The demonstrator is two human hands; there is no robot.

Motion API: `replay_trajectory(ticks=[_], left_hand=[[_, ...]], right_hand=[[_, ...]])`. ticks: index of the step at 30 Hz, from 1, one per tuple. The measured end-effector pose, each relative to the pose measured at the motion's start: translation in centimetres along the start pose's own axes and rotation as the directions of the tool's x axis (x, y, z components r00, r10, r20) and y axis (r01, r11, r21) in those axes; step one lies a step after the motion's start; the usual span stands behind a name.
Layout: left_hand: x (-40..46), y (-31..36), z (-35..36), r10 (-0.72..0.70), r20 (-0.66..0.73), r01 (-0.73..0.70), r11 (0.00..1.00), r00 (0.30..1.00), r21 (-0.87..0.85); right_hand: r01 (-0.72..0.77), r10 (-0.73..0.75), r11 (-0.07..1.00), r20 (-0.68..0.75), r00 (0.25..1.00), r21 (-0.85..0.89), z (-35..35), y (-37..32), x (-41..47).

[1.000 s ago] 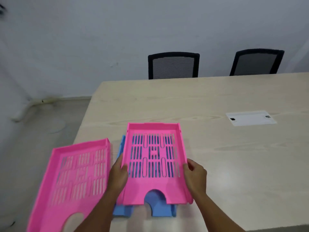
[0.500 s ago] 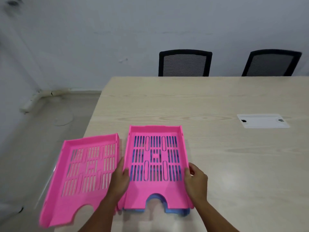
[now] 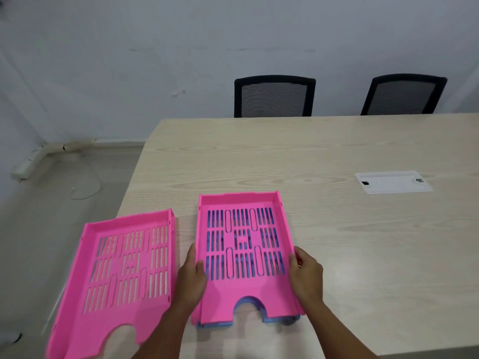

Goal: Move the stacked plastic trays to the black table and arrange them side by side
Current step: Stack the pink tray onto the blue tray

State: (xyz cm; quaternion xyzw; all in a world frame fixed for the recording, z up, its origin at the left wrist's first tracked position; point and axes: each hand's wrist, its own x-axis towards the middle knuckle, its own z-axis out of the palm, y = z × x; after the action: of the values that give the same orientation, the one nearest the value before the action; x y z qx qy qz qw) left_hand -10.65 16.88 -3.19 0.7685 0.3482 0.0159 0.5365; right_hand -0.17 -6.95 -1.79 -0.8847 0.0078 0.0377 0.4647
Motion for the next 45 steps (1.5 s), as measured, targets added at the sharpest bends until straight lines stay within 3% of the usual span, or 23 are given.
replay_trajectory(ticks=[15, 23, 31, 45], left_hand=[[0.4, -0.6, 0.4, 0.022, -0.069, -0.019, 0.999, 0.997, 0.049], [-0.9, 0.5, 0.8, 0.045, -0.067, -0.041, 0.998, 0.997, 0.056], [-0.4, -0.9, 0.3, 0.051, -0.080, -0.041, 0.992, 0.996, 0.119], [-0.5, 0.6, 0.0, 0.038, -0.042, -0.037, 0.999, 0.998, 0.011]], right_hand=[[0.016, -0.015, 1.000, 0.043, 0.999, -0.003, 0.1, -0.2, 0.4], [0.033, -0.033, 0.999, -0.009, 0.999, -0.016, -0.2, 0.5, 0.4], [0.044, -0.044, 0.999, 0.070, 0.997, -0.002, -0.7, 0.1, 0.5], [0.029, -0.027, 0.999, 0.113, 0.993, -0.017, -0.9, -0.7, 0.8]])
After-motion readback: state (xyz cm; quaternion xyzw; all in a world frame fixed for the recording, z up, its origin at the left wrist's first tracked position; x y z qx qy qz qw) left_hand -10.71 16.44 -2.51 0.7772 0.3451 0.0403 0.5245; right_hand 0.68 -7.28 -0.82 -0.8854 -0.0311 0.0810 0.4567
